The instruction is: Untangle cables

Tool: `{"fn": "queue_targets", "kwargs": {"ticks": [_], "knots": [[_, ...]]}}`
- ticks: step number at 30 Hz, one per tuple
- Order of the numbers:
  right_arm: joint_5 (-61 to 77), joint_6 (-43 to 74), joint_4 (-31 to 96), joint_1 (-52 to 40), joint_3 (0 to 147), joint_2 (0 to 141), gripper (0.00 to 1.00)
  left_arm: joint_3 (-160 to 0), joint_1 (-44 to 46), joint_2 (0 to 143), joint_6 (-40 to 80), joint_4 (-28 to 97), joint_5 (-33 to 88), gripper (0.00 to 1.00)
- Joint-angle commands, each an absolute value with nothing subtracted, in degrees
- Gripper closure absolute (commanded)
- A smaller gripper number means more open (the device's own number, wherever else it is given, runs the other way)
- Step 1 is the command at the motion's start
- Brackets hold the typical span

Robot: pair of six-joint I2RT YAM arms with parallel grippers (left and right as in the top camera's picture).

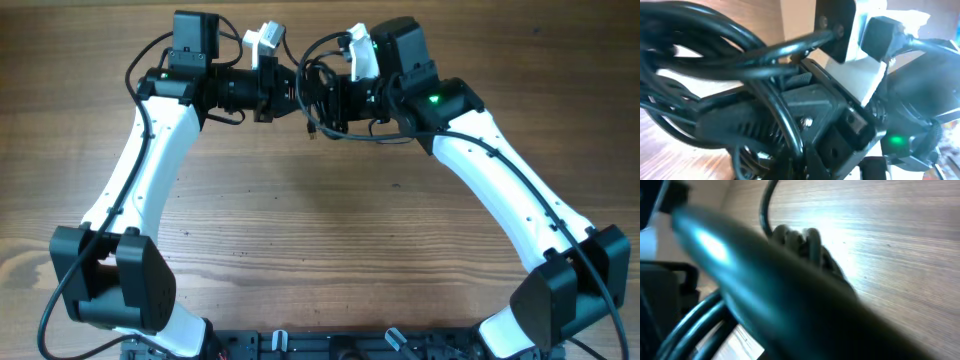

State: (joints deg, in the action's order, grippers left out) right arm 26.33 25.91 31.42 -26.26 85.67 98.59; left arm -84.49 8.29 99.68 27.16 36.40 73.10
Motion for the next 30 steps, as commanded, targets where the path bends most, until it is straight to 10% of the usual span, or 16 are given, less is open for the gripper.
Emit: {"fn": "queue_targets", "kwargs": {"ticks": [1,7,13,20,30], "knots": [[19.53,29.50,34.24,-20.47,85.82,97.69,0.96,-85.52,7.22,97.49,24.25,40.34,53.82,0.96],[19.94,26.92,43.70,-10.26,85.82,90.78,0.96,-85.52,7.22,97.49,26.92,50.92,-0.86,0.96],[26.22,23.79,47.35,-2.94,85.82,90.35,0.96,-85.52,6.00,97.49,27.70,54.30,-18.44,0.96],[25.87,25.54,49.60,6.66,85.82,90.43,0.96,-85.52,-2.52,97.49,27.66,55.55,-16.32,0.96],[20.53,22.50,49.98,-14.44,85.76,92.86,0.87,-85.52,-1.61,97.49,12.73,50.28,26.37,0.96]]}}
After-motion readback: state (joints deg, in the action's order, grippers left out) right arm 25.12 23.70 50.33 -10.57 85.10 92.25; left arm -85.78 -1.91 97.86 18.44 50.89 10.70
